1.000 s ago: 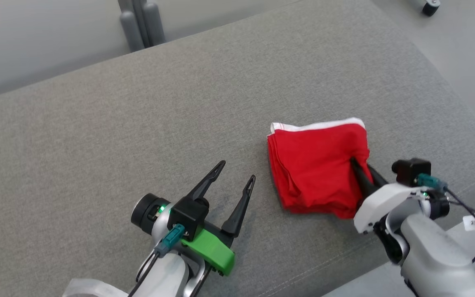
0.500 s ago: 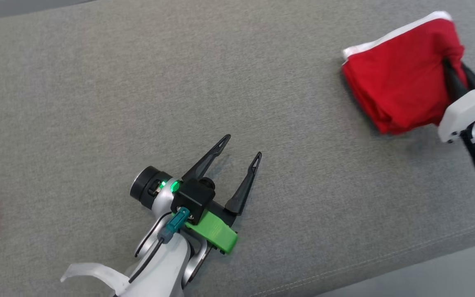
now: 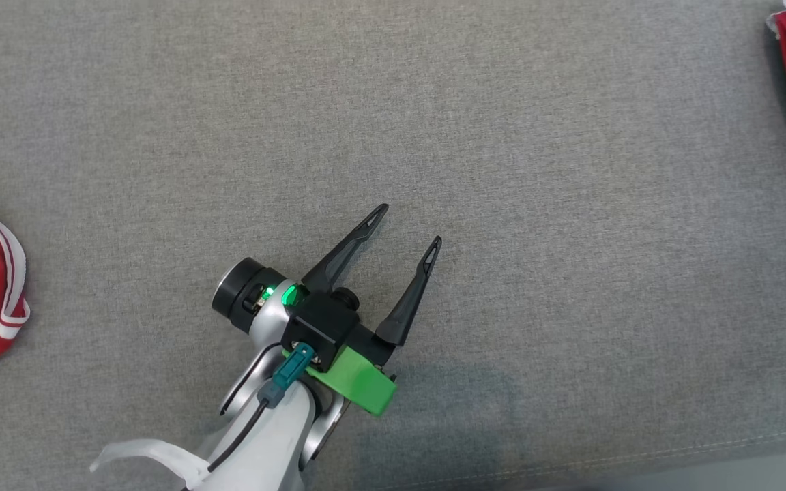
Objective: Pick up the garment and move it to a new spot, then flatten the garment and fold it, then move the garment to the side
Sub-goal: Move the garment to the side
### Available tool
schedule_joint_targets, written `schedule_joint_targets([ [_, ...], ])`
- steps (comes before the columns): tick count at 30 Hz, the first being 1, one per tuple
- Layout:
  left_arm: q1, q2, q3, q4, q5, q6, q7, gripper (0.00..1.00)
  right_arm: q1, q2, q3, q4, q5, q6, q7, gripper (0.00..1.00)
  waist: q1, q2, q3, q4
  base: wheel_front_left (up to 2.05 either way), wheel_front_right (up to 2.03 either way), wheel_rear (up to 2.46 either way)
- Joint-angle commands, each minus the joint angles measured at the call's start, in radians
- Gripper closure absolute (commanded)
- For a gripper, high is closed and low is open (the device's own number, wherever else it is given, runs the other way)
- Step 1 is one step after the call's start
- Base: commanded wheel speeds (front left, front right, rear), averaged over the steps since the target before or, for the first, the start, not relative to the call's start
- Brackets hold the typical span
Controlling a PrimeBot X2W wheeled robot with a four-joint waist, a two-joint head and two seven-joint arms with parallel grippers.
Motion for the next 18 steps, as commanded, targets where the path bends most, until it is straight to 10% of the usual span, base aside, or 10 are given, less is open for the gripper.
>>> schedule_joint_targets([
  [1, -0.001, 0.008, -0.001, -0.007, 0.011, 0.003, 0.000, 0.00, -0.032, -0.022, -0.018, 0.017, -0.023, -0.001, -0.003, 1.00, -0.0002, 0.0000, 0.032, 0.030, 0.00, 0.00, 0.00],
  [7, 0.005, 0.010, 0.001, -0.005, 0.004, 0.003, 0.000, 0.00, -0.076, -0.036, -0.066, 0.067, -0.085, -0.001, -0.003, 1.00, -0.0002, 0.0000, 0.040, 0.037, 0.00, 0.00, 0.00],
  [8, 0.006, 0.010, 0.000, -0.004, 0.003, 0.003, 0.000, 0.00, -0.087, -0.046, -0.084, 0.073, -0.096, -0.001, -0.003, 0.62, -0.0002, 0.0000, 0.041, 0.039, 0.00, 0.00, 0.00],
  [9, 0.006, 0.010, 0.000, -0.004, 0.003, 0.003, 0.000, 0.00, -0.087, -0.046, -0.084, 0.073, -0.096, -0.001, -0.003, 0.62, -0.0002, 0.0000, 0.041, 0.039, 0.00, 0.00, 0.00],
  [10, 0.006, 0.010, -0.001, -0.002, 0.001, 0.003, 0.000, 0.00, -0.093, -0.056, -0.104, 0.082, -0.109, -0.001, -0.003, 0.00, -0.0002, 0.0000, 0.042, 0.040, 0.00, 0.00, 0.00],
  [18, -0.002, 0.003, 0.016, 0.010, -0.003, 0.002, 0.000, 0.00, -0.061, -0.043, -0.318, -0.006, -0.252, -0.001, -0.003, 0.00, -0.0002, 0.0000, 0.028, 0.047, 0.00, 0.00, 0.00],
])
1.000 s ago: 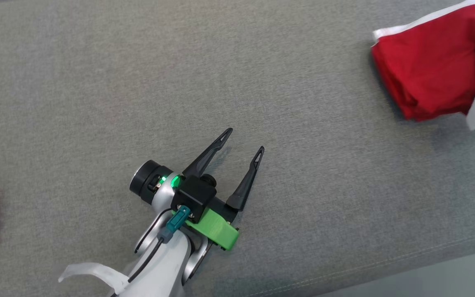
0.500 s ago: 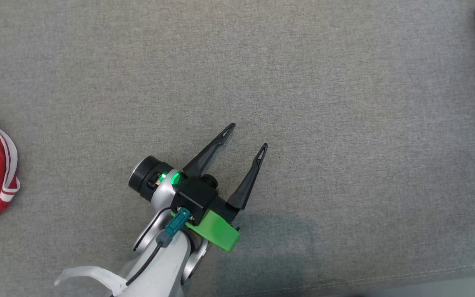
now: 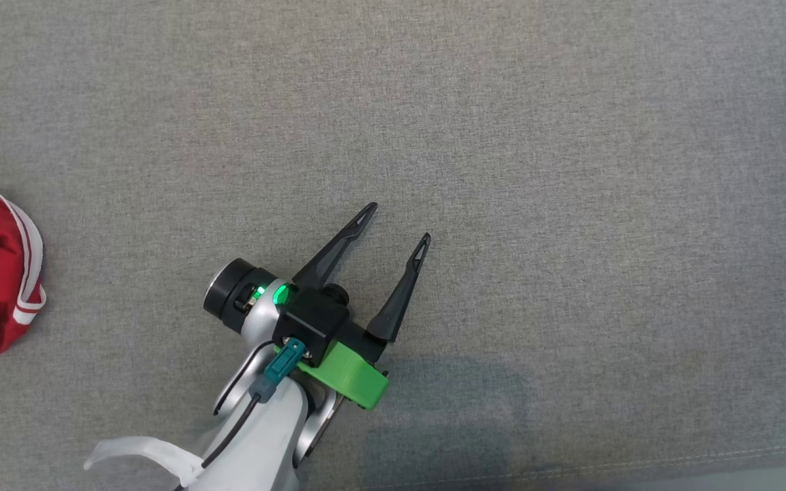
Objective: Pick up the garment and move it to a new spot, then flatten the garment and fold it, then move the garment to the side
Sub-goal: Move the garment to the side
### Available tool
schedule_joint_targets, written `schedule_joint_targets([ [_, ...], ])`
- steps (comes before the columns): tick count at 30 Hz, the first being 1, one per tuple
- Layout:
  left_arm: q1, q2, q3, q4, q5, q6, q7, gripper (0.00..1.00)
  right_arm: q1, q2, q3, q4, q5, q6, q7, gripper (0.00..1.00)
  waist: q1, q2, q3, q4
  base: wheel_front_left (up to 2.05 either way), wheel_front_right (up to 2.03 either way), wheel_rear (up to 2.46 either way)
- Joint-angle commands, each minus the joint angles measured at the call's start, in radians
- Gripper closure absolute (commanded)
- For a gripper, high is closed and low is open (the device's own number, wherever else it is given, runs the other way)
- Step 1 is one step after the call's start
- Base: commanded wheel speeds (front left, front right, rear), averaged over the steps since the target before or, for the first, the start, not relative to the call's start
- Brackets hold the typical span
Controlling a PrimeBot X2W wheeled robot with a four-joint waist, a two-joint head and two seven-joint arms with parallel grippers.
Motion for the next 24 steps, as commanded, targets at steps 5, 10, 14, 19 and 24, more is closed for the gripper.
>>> schedule_joint_targets([
  [5, 0.013, -0.004, 0.034, 0.005, -0.005, 0.011, 0.000, 0.00, 0.118, 0.122, -0.102, -0.209, -0.036, -0.001, -0.003, 0.00, -0.0001, 0.0000, -0.055, -0.003, 0.00, 0.00, 0.00],
  [10, 0.045, -0.008, 0.085, 0.019, -0.004, 0.033, 0.000, 0.00, 0.275, 0.274, -0.108, -0.438, -0.045, -0.001, -0.003, 0.00, -0.0001, 0.0000, -0.143, -0.007, 0.00, 0.00, 0.00],
  [14, 0.071, -0.010, 0.118, 0.045, -0.002, 0.048, 0.000, 0.00, 0.363, 0.341, -0.071, -0.520, -0.011, -0.001, -0.003, 0.00, -0.0001, 0.0000, -0.214, 0.002, 0.00, 0.00, 0.00],
  [19, 0.123, -0.011, 0.173, 0.068, -0.021, 0.072, 0.000, 0.00, 0.484, 0.408, -0.024, -0.592, 0.034, -0.001, -0.003, 0.00, -0.0001, 0.0000, -0.309, 0.025, 0.00, 0.00, 0.00],
  [24, 0.189, -0.013, 0.225, 0.099, -0.029, 0.090, 0.000, 0.00, 0.632, 0.476, -0.001, -0.638, 0.055, -0.001, -0.003, 0.00, -0.0001, 0.0000, -0.400, 0.053, 0.00, 0.00, 0.00],
])
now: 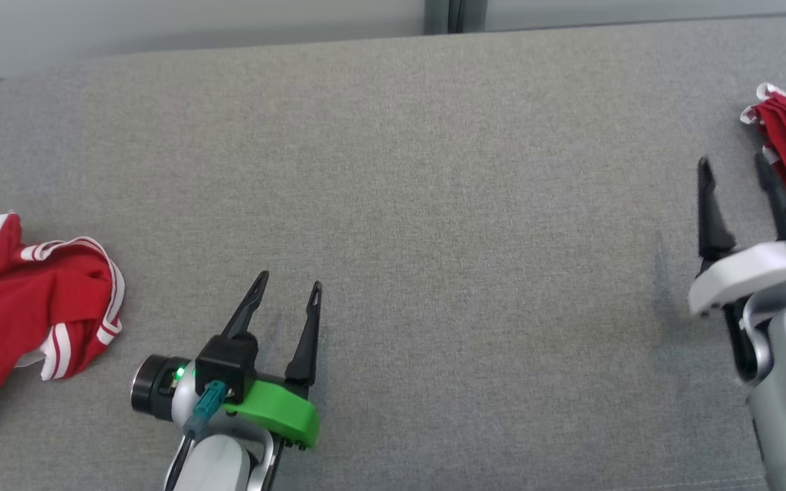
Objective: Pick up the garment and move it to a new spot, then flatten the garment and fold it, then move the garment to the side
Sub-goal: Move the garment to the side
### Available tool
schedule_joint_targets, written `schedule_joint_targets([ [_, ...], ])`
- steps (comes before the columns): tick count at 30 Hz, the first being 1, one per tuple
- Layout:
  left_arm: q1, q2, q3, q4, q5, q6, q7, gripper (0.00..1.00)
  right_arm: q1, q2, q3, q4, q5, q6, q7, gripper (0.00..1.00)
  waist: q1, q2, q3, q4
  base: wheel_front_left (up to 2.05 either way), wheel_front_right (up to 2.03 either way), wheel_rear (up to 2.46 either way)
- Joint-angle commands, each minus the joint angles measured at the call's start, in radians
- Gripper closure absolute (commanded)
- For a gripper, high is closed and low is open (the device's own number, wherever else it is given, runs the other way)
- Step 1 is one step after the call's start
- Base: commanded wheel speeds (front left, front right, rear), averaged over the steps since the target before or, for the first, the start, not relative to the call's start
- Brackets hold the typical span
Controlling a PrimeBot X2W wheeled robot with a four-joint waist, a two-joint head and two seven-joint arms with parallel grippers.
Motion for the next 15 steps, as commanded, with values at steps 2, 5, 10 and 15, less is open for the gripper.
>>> schedule_joint_targets([
  [2, 0.045, 0.001, 0.027, 0.012, -0.007, 0.008, 0.000, 0.00, 0.069, 0.023, 0.007, -0.018, 0.007, -0.001, -0.003, 0.00, 0.0001, 0.0000, -0.115, 0.041, 0.00, 0.00, 0.00],
  [5, 0.082, 0.001, 0.060, 0.023, -0.001, 0.008, 0.000, 0.00, 0.142, 0.056, 0.017, -0.029, 0.007, -0.001, -0.003, 0.00, 0.0001, 0.0000, -0.155, 0.045, 0.00, 0.00, 0.00],
  [10, 0.131, 0.001, 0.109, 0.027, 0.005, 0.012, 0.000, 0.00, 0.215, 0.084, 0.029, -0.052, 0.001, -0.001, -0.003, 0.00, 0.0001, 0.0000, -0.197, 0.044, 0.00, 0.00, 0.00],
  [15, 0.168, 0.001, 0.166, 0.026, 0.011, 0.010, 0.000, 0.00, 0.282, 0.116, 0.034, -0.087, -0.010, -0.001, -0.003, 0.00, 0.0001, 0.0000, -0.222, 0.038, 0.00, 0.00, 0.00],
])
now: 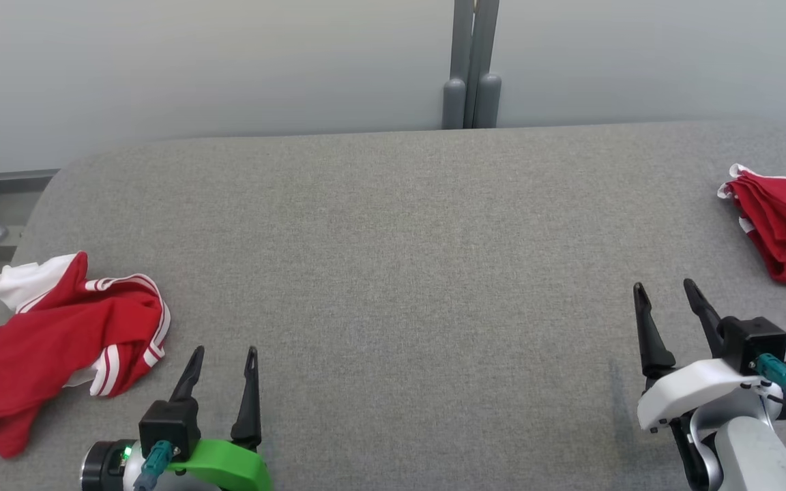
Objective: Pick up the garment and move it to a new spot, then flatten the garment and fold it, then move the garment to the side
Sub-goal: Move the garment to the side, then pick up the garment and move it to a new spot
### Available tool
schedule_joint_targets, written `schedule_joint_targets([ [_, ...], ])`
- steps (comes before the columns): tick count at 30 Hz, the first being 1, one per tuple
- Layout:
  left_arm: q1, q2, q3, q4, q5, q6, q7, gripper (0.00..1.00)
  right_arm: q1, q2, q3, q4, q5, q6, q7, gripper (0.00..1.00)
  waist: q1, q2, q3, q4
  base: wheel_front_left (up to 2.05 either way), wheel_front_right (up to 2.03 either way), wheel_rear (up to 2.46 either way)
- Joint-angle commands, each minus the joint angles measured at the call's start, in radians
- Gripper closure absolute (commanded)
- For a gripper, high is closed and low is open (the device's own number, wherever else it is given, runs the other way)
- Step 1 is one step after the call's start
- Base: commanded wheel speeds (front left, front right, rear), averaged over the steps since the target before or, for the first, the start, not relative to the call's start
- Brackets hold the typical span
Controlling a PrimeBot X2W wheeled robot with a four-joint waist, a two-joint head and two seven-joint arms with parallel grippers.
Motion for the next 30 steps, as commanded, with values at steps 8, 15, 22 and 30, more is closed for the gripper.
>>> schedule_joint_targets([
  [8, 0.050, 0.001, 0.067, 0.000, 0.018, -0.010, 0.000, 0.00, 0.071, 0.034, 0.013, -0.039, -0.018, -0.001, -0.003, 0.00, 0.0001, 0.0000, -0.059, -0.005, 0.00, 0.00, 0.00],
  [15, 0.066, 0.000, 0.088, -0.020, 0.015, -0.012, 0.000, 0.00, 0.101, 0.055, -0.011, -0.085, -0.017, -0.001, -0.003, 0.00, 0.0001, 0.0000, -0.073, -0.006, 0.00, 0.00, 0.00],
  [22, 0.071, 0.000, 0.094, -0.034, 0.009, -0.010, 0.000, 0.00, 0.107, 0.057, 0.001, -0.101, -0.022, -0.001, -0.003, 0.00, 0.0001, 0.0000, -0.067, -0.014, 0.00, 0.00, 0.00],
  [30, 0.072, 0.000, 0.102, -0.036, -0.001, 0.000, 0.000, 0.00, 0.112, 0.061, -0.002, -0.106, -0.026, -0.001, -0.003, 0.00, 0.0001, 0.0000, -0.065, -0.017, 0.00, 0.00, 0.00],
])
